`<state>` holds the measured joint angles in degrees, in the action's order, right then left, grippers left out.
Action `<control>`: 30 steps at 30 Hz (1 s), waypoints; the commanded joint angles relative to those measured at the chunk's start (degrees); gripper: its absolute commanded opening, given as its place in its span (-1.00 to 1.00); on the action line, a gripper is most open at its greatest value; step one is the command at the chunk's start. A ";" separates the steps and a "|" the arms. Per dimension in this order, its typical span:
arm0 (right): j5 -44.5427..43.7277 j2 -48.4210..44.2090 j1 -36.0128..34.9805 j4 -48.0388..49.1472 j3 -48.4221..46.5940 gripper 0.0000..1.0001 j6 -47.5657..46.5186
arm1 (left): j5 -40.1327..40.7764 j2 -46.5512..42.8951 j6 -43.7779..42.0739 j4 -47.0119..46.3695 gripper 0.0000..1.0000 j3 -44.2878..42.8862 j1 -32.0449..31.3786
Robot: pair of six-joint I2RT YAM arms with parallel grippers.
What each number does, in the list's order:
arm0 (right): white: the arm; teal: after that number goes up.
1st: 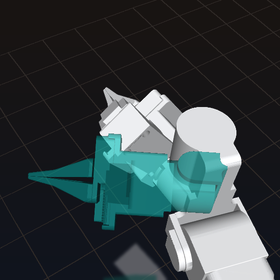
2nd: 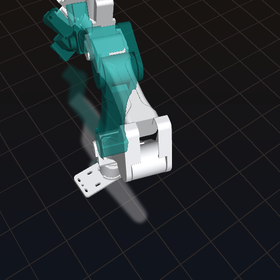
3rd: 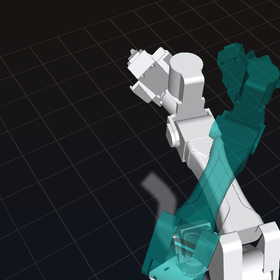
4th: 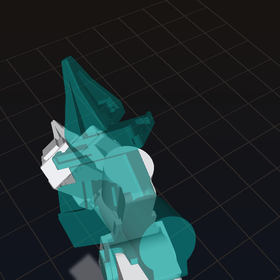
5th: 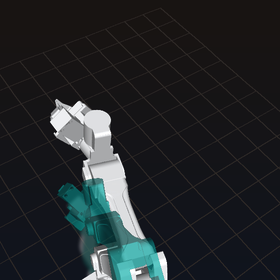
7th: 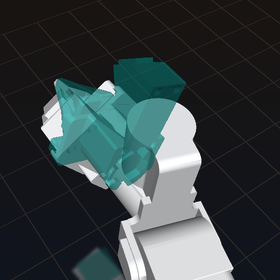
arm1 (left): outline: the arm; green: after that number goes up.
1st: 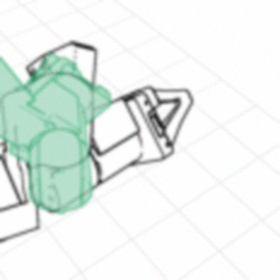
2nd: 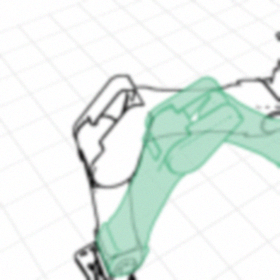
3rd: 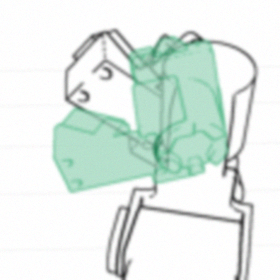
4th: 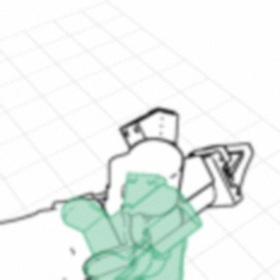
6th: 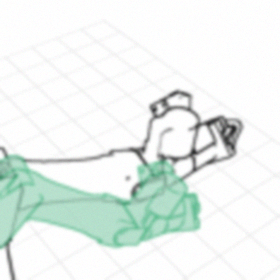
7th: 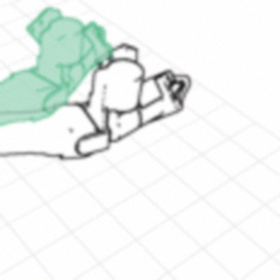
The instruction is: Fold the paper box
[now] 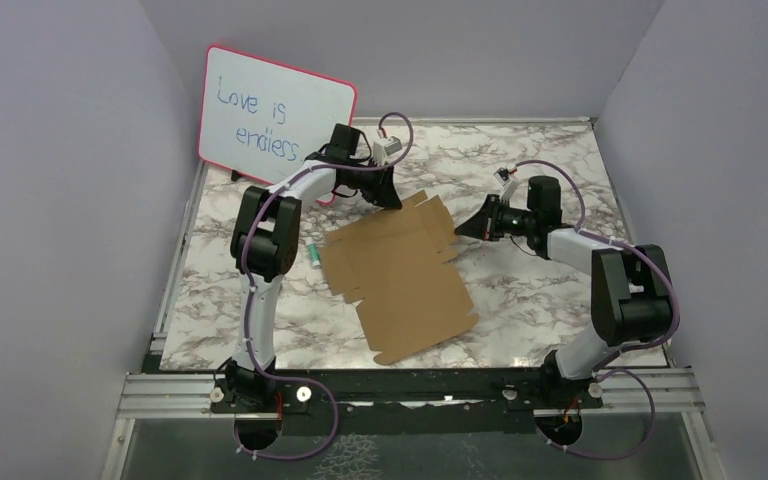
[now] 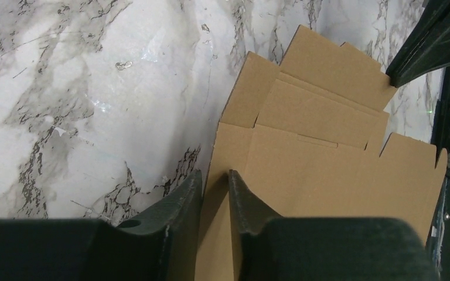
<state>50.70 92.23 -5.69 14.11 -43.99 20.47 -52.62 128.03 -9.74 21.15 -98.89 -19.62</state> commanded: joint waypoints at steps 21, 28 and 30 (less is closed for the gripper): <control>-9.54 -1.78 -0.51 -3.86 3.40 -0.02 -1.70 | -5.44 -2.15 -1.68 0.39 -1.00 0.32 0.83; -5.62 0.26 -0.47 -2.51 5.90 0.07 -0.81 | -5.47 -2.12 -1.71 0.39 -1.00 0.03 0.90; -3.39 1.17 -0.49 -1.22 6.75 0.07 -0.53 | -5.43 -2.13 -1.69 0.38 -1.00 -0.07 0.89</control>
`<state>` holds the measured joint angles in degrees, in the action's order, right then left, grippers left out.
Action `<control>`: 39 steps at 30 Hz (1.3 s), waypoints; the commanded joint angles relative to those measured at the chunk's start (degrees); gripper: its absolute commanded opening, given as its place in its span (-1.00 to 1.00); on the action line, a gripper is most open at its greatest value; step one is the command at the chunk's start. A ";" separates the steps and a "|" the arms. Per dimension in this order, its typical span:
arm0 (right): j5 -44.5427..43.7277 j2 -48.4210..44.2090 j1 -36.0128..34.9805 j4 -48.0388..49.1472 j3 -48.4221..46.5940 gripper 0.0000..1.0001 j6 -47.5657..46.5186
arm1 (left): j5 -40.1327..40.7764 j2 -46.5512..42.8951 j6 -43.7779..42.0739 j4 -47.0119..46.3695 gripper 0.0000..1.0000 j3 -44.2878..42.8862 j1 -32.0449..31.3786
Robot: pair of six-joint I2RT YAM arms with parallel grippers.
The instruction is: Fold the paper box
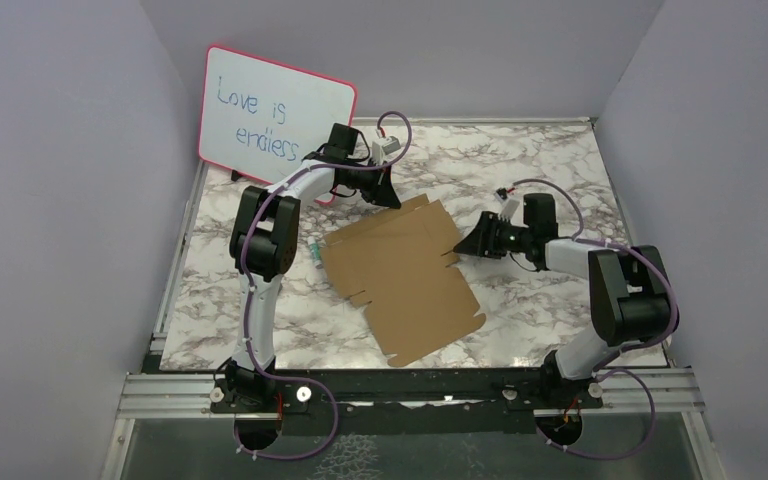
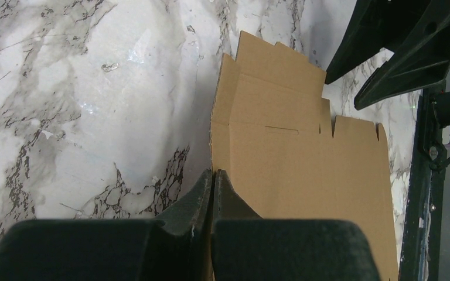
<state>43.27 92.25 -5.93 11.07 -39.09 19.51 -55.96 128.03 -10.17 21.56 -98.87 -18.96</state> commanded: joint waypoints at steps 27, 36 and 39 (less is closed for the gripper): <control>7.81 6.54 -3.78 9.63 2.68 -0.50 1.42 | -0.66 -1.94 -0.05 -0.12 -1.00 -0.49 0.24; -6.75 1.28 -7.95 3.25 1.70 -0.78 -3.47 | 0.15 -2.04 0.57 -0.42 -1.00 -0.50 0.20; -11.81 -0.66 -9.96 0.73 0.66 -0.81 -4.68 | 0.15 -2.12 0.96 -0.72 -1.00 -0.38 0.24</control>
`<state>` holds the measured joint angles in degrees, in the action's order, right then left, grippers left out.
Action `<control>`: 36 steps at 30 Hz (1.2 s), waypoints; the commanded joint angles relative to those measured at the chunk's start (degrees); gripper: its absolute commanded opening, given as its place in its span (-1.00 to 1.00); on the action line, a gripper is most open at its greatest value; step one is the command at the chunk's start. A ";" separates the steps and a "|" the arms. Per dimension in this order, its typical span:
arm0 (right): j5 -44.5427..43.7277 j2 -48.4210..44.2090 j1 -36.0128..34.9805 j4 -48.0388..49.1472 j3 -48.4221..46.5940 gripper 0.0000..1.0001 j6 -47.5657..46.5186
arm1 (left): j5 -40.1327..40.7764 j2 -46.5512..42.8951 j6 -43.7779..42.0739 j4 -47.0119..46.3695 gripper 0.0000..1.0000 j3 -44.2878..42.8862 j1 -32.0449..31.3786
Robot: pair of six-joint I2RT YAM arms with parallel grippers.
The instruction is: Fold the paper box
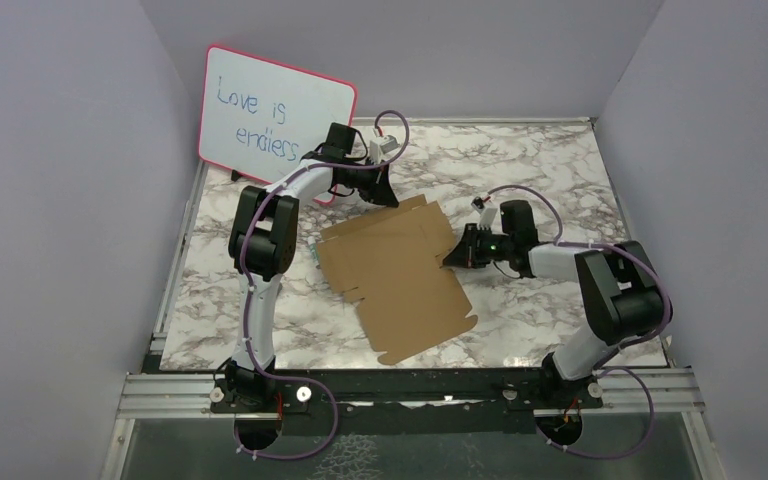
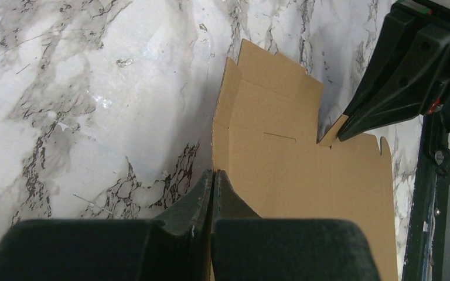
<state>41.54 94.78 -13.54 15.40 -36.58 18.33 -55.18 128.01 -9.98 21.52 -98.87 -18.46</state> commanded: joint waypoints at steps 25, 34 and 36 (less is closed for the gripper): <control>-46.26 -6.28 -20.91 -17.82 -10.36 -0.67 -7.81 | 2.60 -3.80 1.93 -2.80 -1.00 1.27 -0.34; -50.60 -10.42 -20.85 -20.87 -13.47 -0.22 -8.26 | 6.13 -7.21 1.66 -2.85 -1.00 2.49 -0.59; -50.70 -10.99 -20.86 -21.18 -14.03 -0.15 -8.31 | 8.00 -8.20 1.35 -2.80 -1.00 2.94 -0.89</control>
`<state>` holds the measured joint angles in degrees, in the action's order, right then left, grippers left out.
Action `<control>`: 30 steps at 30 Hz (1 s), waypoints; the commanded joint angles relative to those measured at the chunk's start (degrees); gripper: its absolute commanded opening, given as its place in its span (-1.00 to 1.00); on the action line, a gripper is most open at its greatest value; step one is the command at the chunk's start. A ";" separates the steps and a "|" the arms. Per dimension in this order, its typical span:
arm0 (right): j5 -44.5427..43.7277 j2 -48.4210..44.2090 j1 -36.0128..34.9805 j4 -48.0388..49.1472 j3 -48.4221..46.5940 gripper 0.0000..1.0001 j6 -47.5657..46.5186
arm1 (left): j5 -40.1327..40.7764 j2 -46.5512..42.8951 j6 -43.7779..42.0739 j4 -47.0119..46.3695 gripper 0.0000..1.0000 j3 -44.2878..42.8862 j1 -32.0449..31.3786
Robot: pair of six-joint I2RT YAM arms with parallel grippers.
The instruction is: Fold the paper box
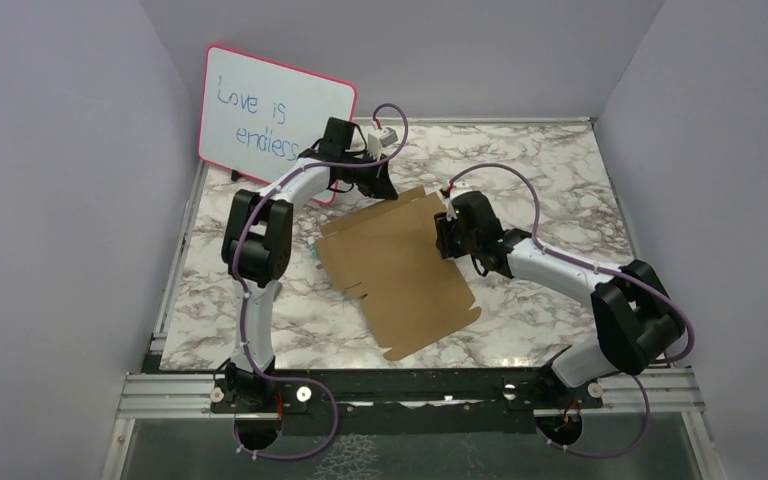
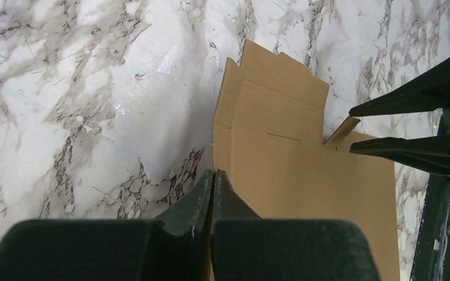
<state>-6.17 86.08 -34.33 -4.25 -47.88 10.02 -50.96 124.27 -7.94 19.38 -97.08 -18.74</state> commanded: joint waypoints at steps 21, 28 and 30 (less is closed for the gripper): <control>24.61 2.69 -0.06 19.77 4.17 -0.15 11.71 | 19.49 -11.91 -2.74 0.20 -1.00 2.29 -6.02; 24.75 6.65 -0.14 23.31 3.18 -0.19 12.72 | 20.52 -12.98 -2.74 0.49 -1.00 2.43 -7.89; 24.60 8.02 -0.20 23.82 2.82 -0.19 13.06 | 20.47 -13.04 -2.61 0.49 -1.00 2.33 -8.29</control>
<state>16.78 91.29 -34.33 15.49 -44.18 21.67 -31.59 114.41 -10.13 19.53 -94.30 -25.67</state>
